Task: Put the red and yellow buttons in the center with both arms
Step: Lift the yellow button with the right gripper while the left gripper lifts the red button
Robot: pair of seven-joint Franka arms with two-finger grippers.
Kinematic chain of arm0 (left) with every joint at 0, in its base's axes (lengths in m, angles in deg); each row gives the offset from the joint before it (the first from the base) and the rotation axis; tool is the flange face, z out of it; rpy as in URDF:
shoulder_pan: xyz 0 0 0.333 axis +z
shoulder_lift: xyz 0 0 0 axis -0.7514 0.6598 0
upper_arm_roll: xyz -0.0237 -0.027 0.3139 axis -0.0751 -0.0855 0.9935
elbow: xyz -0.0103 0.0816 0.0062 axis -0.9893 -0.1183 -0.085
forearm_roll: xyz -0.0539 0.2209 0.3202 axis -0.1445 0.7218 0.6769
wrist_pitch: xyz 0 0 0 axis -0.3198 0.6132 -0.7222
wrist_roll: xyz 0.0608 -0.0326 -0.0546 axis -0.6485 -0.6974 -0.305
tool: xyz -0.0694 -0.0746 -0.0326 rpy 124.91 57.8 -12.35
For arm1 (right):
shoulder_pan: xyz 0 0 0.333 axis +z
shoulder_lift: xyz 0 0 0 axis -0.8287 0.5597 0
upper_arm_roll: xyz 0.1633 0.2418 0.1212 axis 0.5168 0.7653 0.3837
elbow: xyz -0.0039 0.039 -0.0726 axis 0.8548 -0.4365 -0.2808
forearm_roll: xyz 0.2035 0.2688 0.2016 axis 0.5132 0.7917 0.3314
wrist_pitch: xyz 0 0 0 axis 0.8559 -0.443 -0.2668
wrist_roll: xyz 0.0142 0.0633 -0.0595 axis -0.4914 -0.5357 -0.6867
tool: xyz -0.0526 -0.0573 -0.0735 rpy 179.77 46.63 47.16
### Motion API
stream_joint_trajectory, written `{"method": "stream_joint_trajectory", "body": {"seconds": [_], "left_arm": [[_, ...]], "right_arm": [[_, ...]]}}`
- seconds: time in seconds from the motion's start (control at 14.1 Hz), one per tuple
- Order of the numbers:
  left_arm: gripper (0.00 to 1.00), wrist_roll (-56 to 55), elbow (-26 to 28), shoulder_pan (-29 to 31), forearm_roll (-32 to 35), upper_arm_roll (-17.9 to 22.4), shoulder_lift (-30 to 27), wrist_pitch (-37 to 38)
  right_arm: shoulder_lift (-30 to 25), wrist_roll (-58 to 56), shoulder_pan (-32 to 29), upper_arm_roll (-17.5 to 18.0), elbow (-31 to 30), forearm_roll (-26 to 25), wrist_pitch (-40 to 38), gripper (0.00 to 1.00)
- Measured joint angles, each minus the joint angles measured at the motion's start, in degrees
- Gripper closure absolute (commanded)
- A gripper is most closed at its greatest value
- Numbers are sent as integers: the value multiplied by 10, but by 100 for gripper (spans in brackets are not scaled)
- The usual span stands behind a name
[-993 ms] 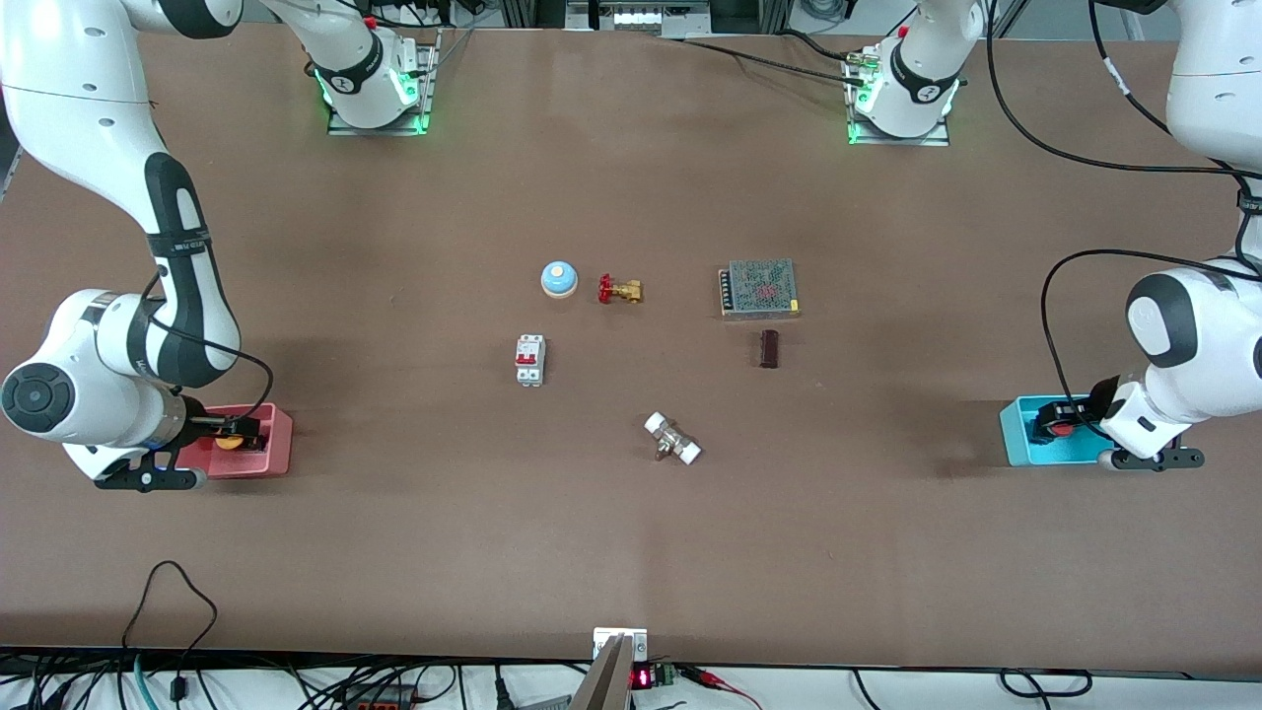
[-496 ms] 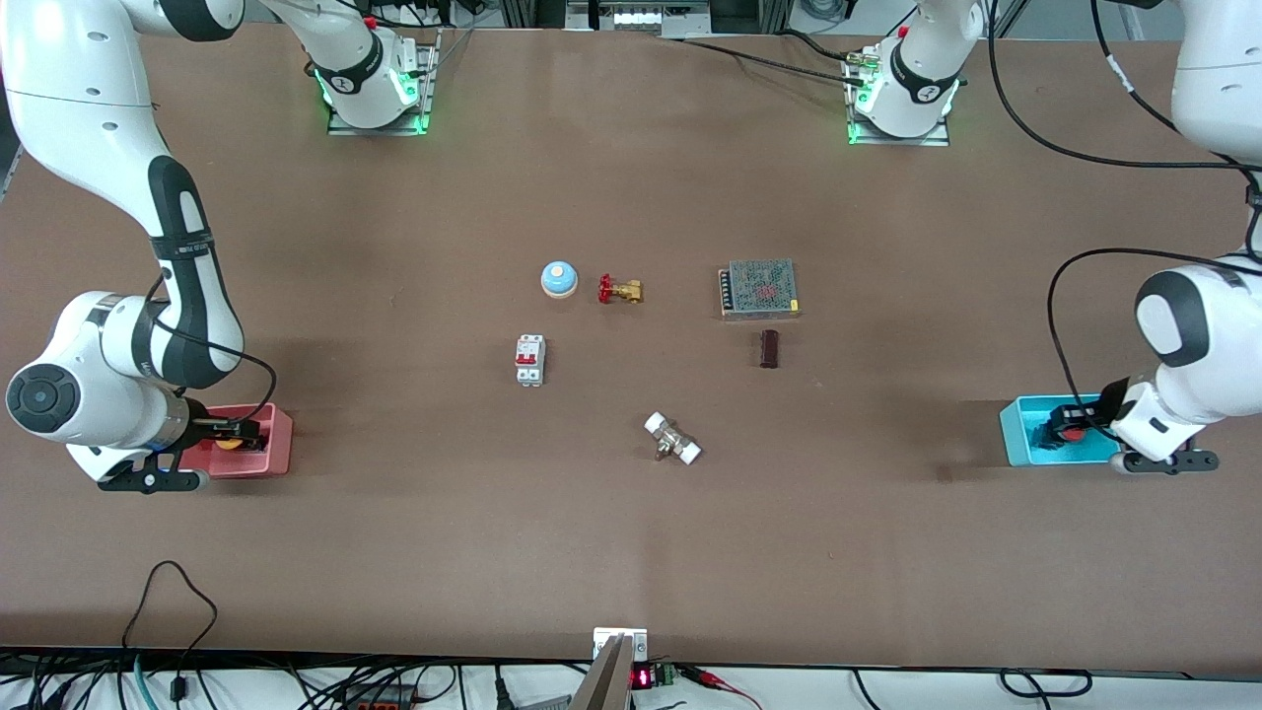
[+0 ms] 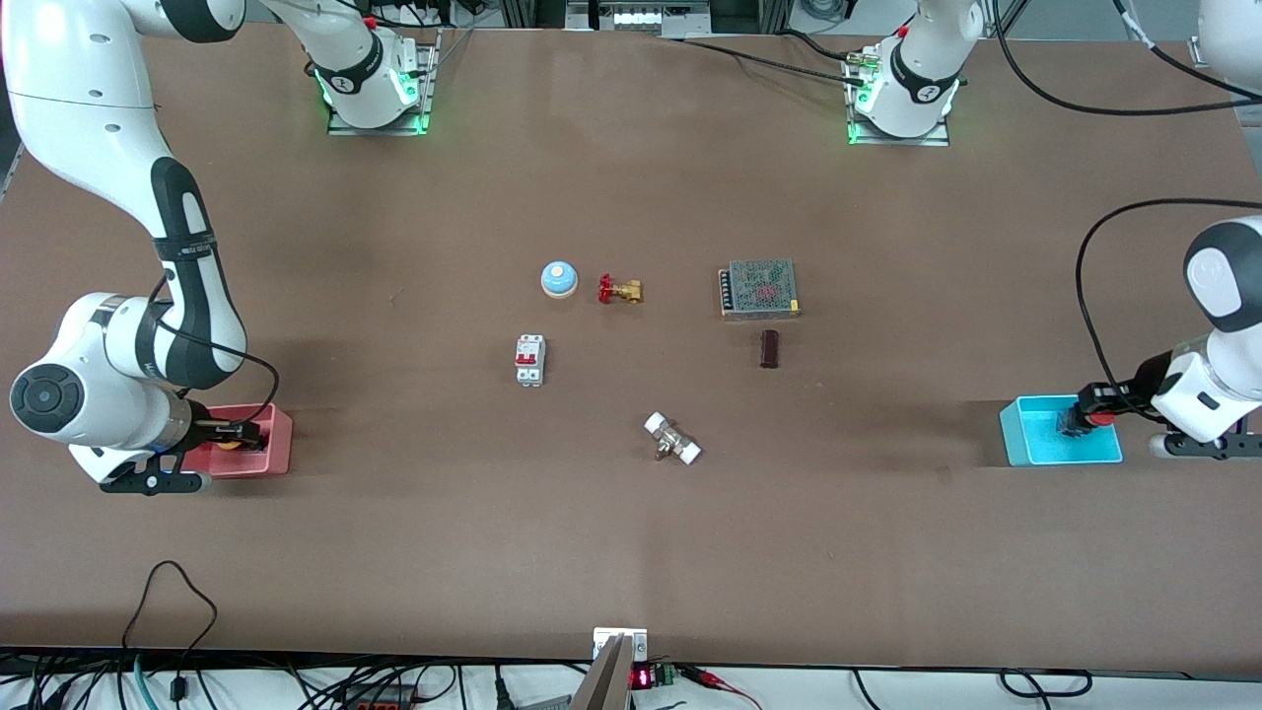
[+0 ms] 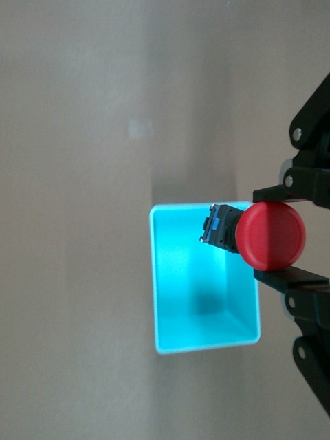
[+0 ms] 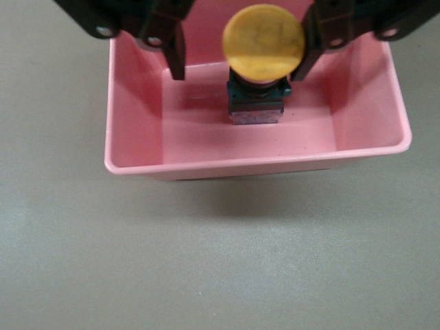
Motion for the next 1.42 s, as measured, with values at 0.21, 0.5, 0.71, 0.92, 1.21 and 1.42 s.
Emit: {"method": "stream_joint_trajectory", "body": {"seconds": [0.21, 0.5, 0.71, 0.92, 1.21, 1.42], "left_arm": [[76, -62, 3, -52, 0, -3, -4, 24], [75, -147, 22, -110, 0, -17, -4, 25], [75, -195, 64, -146, 0, -21, -4, -20], [73, -241, 127, -178, 0, -25, -2, -115], [61, -269, 184, -199, 0, -29, 9, -196], [49, -272, 186, -203, 0, -29, 20, -204]], "right_arm": [[0, 0, 0, 0, 0, 0, 0, 68], [0, -12, -1, 0, 2, 0, 0, 69], [-3, -19, -1, 0, 16, 0, -13, 69], [-27, -20, 2, 1, 65, 0, -114, 70], [-68, 6, 44, 7, 109, 3, -197, 70], [-69, 80, 98, 9, 107, 58, -201, 69]]}}
